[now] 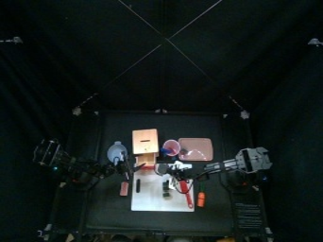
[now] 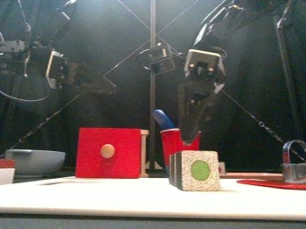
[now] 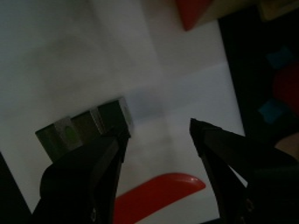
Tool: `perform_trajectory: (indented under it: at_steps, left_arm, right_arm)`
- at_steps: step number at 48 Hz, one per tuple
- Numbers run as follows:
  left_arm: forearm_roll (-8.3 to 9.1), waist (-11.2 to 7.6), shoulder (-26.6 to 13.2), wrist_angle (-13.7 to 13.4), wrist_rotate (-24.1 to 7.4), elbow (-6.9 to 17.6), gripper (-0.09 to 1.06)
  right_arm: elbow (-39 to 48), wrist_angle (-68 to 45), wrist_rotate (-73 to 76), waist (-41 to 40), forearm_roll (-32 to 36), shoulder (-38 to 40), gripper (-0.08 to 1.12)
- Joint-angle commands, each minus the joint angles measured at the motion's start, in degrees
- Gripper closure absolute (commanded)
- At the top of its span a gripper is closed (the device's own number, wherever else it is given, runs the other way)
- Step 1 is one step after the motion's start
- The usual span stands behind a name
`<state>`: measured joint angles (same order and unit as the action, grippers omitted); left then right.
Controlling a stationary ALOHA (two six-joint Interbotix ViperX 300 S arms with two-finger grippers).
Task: Place sushi on board then cut the sushi with the knife then place the pieces on the plate
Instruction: Place the 4 sushi pieces on the plate
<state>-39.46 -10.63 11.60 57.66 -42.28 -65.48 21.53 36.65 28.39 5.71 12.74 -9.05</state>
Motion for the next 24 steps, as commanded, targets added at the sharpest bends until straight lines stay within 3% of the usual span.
perform_trajectory:
  at_steps: [1,24]
  left_arm:
    - [0.0,0.18,0.62,0.53,0.09,0.79,0.11]
    - [-0.18,0.18,0.62,0.53,0.18,0.79,0.11]
  right_arm:
    - [-2.9,-0.18,-2.2,-0.09,-2.2,-0.7,0.14]
    - [-2.11,-0.26,-4.57,-0.09,-4.13,-1.49,0.14]
